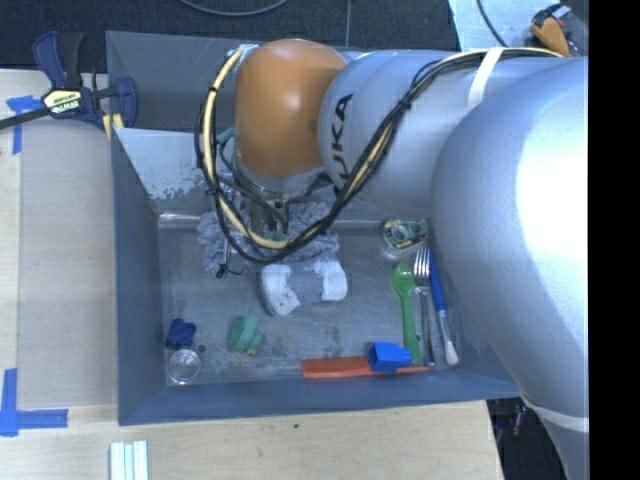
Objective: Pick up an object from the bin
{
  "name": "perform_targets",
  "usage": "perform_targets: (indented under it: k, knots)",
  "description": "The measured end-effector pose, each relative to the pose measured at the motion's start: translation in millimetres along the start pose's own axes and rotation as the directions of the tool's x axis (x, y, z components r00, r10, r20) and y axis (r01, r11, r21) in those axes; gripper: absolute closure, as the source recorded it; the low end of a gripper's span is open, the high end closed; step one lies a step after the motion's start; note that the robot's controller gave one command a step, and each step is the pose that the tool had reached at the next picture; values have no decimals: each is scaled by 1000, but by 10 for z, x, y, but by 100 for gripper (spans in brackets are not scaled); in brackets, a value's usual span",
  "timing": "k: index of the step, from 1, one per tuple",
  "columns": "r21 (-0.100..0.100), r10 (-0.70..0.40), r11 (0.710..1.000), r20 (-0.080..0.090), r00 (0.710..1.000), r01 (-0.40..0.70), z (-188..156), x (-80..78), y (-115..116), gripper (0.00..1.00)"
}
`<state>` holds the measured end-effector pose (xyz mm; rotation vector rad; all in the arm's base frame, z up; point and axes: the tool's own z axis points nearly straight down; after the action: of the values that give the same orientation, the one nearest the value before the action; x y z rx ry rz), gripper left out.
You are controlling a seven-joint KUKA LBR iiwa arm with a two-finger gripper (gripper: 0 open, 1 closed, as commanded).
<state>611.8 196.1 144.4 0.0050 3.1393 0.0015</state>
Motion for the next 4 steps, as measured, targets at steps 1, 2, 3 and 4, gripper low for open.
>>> perform_targets:
  k: [1, 2, 3, 4]
  knots:
    - [0, 0, 1000, 0, 1000, 0, 1, 0, -1, 0]
    - [1, 52, 999, -2, 999, -52, 312, -135, -244, 0]
    - [-2, 113, 994, 1, 994, -113, 606, 65, -440, 0]
    - [-3, 121, 993, 4, 993, -121, 599, 28, -427, 0]
